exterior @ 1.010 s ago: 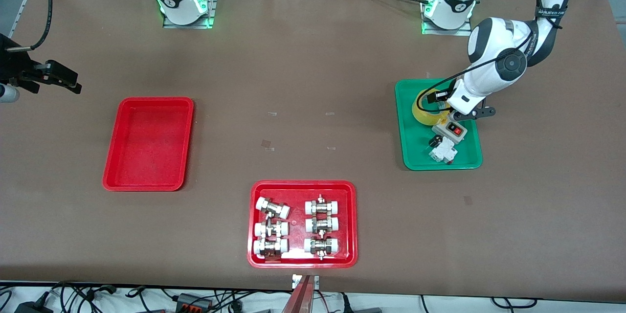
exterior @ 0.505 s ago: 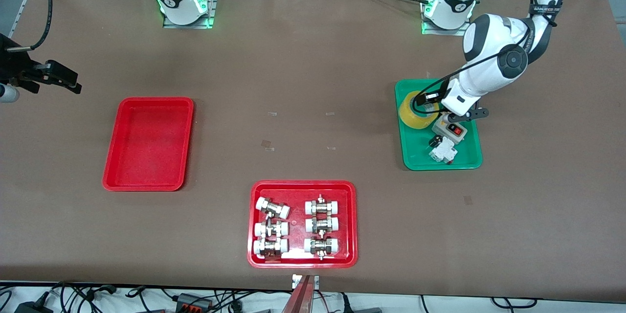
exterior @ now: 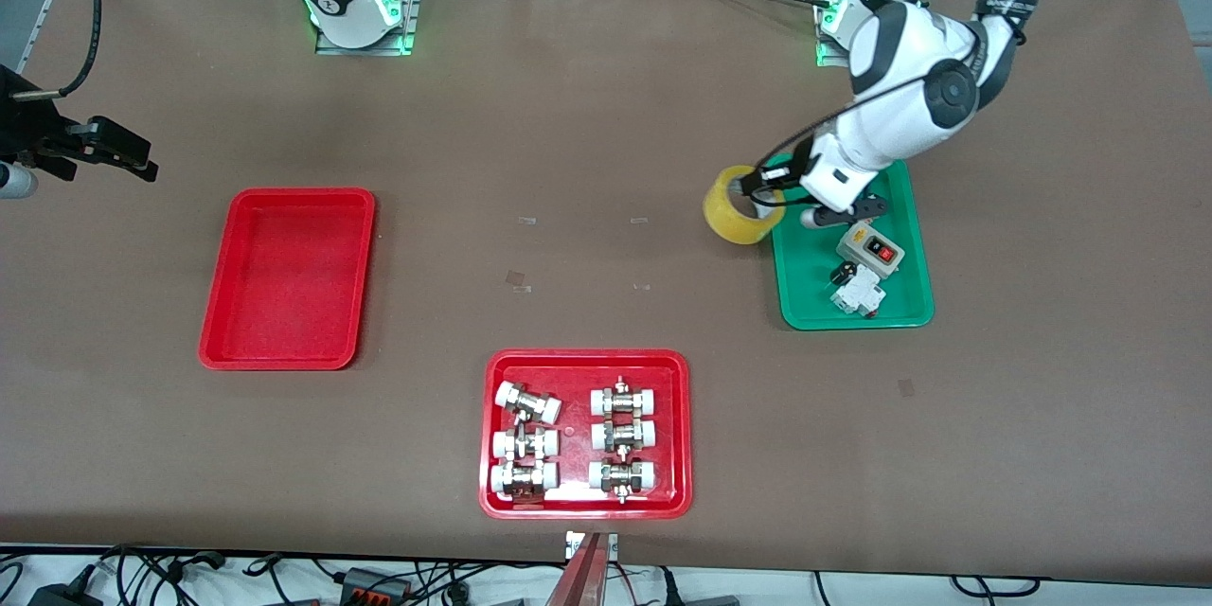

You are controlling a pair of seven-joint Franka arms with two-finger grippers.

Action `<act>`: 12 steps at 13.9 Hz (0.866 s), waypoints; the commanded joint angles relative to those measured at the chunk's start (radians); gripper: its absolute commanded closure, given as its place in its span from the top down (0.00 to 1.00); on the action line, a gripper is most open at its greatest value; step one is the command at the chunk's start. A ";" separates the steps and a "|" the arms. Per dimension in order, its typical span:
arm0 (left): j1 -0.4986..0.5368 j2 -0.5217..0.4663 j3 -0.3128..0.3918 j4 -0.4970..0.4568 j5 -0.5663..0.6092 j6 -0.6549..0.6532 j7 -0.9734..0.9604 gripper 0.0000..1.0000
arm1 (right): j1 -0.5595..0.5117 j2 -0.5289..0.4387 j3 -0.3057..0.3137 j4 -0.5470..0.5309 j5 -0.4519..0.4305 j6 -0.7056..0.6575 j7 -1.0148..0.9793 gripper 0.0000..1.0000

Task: Left arm passes tape to right arm into tray
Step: 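Lift the tape roll with the left gripper toward the table middle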

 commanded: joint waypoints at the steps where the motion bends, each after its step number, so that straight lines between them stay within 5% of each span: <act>1: 0.005 0.009 -0.061 0.091 -0.058 -0.024 -0.072 0.01 | -0.011 -0.007 0.006 -0.006 0.002 -0.001 -0.012 1.00; 7: -0.003 0.063 -0.177 0.235 -0.146 0.005 -0.204 0.01 | -0.004 0.002 0.007 -0.008 0.010 -0.006 -0.011 1.00; 12: -0.089 0.107 -0.208 0.267 -0.147 0.180 -0.299 0.01 | 0.064 0.093 0.007 0.009 0.016 -0.018 -0.017 1.00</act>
